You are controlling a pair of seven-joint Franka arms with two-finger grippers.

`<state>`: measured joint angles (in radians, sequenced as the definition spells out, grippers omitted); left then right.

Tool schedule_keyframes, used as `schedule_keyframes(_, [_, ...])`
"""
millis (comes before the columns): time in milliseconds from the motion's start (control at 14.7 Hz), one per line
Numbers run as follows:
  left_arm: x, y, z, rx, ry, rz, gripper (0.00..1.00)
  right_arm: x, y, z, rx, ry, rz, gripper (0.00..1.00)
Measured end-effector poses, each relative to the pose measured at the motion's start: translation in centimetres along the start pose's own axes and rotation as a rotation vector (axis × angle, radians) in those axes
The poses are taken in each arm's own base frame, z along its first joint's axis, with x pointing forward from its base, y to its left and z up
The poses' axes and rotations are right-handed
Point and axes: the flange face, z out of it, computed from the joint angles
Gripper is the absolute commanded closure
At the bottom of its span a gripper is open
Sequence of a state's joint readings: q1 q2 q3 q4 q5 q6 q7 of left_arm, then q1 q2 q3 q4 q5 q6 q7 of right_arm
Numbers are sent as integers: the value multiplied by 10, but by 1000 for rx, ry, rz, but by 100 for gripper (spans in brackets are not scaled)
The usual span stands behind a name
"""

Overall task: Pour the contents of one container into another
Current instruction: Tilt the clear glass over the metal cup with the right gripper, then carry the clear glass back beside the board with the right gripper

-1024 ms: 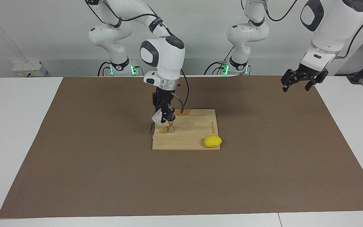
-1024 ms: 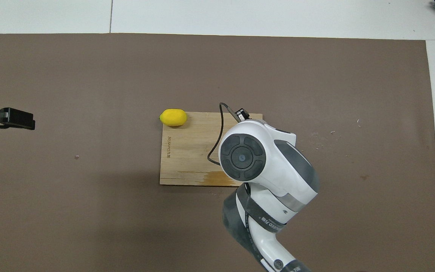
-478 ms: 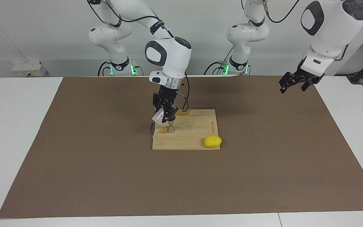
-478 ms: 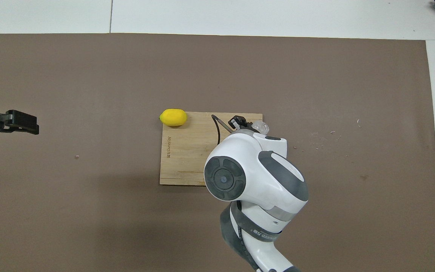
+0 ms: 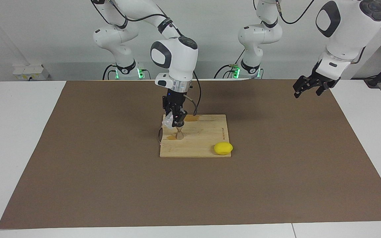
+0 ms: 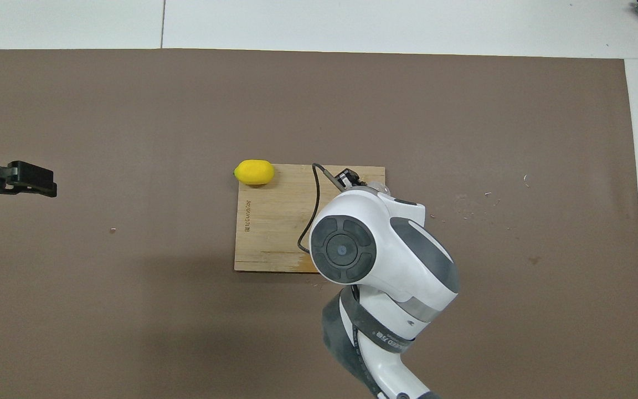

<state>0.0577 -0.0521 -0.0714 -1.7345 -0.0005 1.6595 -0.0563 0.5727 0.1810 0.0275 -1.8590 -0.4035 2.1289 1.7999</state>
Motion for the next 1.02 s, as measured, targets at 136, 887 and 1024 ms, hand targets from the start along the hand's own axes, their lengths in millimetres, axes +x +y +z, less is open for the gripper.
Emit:
schedule_keyframes(136, [0,0,0,0,0,0,0,6,0,1,-7,-28,32,97])
schedule_keyframes(887, [3,0,0,-4,3,-4,0,66,5,21,-81,-282,299,96])
schedule_keyframes(1024, [4,0,0,-4,3,-4,0,92,12,35,-100,-365,353,97])
